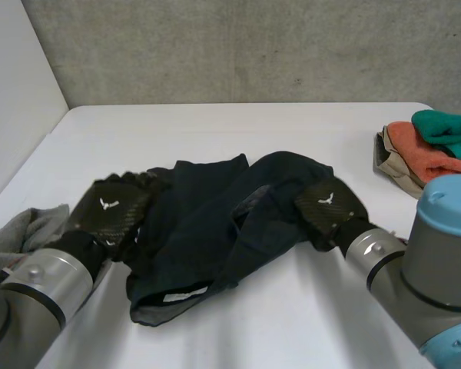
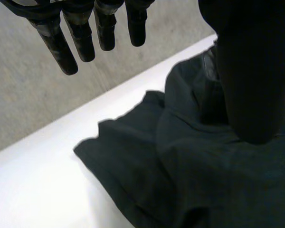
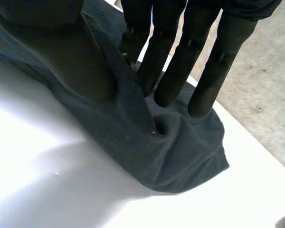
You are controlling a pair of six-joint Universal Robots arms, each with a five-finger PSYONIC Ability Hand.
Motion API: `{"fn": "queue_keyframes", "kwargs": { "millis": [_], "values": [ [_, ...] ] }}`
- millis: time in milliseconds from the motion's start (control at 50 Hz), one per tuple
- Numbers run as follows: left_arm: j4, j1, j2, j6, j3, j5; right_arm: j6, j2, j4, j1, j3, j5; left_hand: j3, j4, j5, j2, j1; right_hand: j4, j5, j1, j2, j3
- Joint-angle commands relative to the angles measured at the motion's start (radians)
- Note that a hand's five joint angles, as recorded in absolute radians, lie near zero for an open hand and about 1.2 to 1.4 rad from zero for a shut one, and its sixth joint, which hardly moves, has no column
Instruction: Fold the laundry.
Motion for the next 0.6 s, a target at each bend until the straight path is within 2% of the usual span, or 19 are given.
{"fn": "queue_keyframes", "kwargs": {
  "millis": [20, 100, 160, 180, 200, 220, 240, 320, 480, 520, 600],
  "values": [
    [-0.002, 0.043, 0.124, -0.008, 0.028, 0.055, -0.130, -0.003, 0.016, -0.164, -0.059, 0.035, -0.036, -0.027, -0.047, -0.030, -0.020, 0.196, 0.262, 0.295, 0.214, 0.207],
    [-0.013, 0.072, 0.148, -0.003, 0.030, 0.093, -0.228, 0.058, 0.022, -0.241, -0.130, 0.035, -0.036, -0.027, -0.047, -0.030, -0.020, 0.196, 0.262, 0.295, 0.214, 0.207],
    [-0.014, 0.095, 0.142, -0.001, 0.025, 0.110, -0.262, 0.104, 0.038, -0.255, -0.167, 0.038, -0.036, -0.027, -0.047, -0.030, -0.020, 0.196, 0.262, 0.295, 0.214, 0.207],
    [-0.014, 0.109, 0.130, -0.001, 0.022, 0.118, -0.266, 0.124, 0.048, -0.249, -0.185, 0.041, -0.036, -0.027, -0.047, -0.030, -0.020, -0.304, -0.238, -0.205, -0.287, -0.294],
    [-0.016, 0.115, 0.122, -0.001, 0.020, 0.120, -0.263, 0.129, 0.052, -0.245, -0.191, 0.045, -0.036, -0.027, -0.047, -0.030, -0.020, -0.623, -0.557, -0.524, -0.606, -0.613],
    [-0.016, 0.118, 0.112, -0.001, 0.019, 0.121, -0.258, 0.132, 0.056, -0.238, -0.196, 0.050, -0.036, -0.027, -0.047, -0.030, -0.020, -0.925, -0.860, -0.827, -0.908, -0.915],
    [-0.016, 0.123, 0.103, -0.001, 0.017, 0.121, -0.253, 0.131, 0.058, -0.230, -0.200, 0.055, -0.036, -0.027, -0.047, -0.030, -0.020, -1.025, -0.959, -0.927, -1.008, -1.015],
    [-0.025, 0.121, 0.064, -0.001, 0.011, 0.120, -0.212, 0.102, 0.072, -0.187, -0.207, 0.070, -0.036, -0.027, -0.047, -0.030, -0.020, -1.025, -0.959, -0.927, -1.008, -1.015],
    [-0.013, 0.120, 0.038, -0.001, -0.006, 0.112, -0.053, -0.141, 0.119, -0.088, -0.135, 0.102, -0.036, -0.027, -0.047, -0.030, -0.020, -1.025, -0.959, -0.927, -1.008, -1.015],
    [-0.005, 0.123, 0.032, -0.003, -0.006, 0.112, 0.012, -0.214, 0.159, -0.052, -0.102, 0.110, -0.036, -0.027, -0.047, -0.030, -0.020, -1.008, -0.942, -0.909, -0.990, -0.997],
    [0.004, 0.131, 0.030, -0.003, -0.006, 0.115, 0.158, -0.265, 0.262, 0.011, -0.015, 0.141, -0.036, -0.027, -0.047, -0.030, -0.020, -1.025, -0.959, -0.927, -1.008, -1.015]
  ]
}}
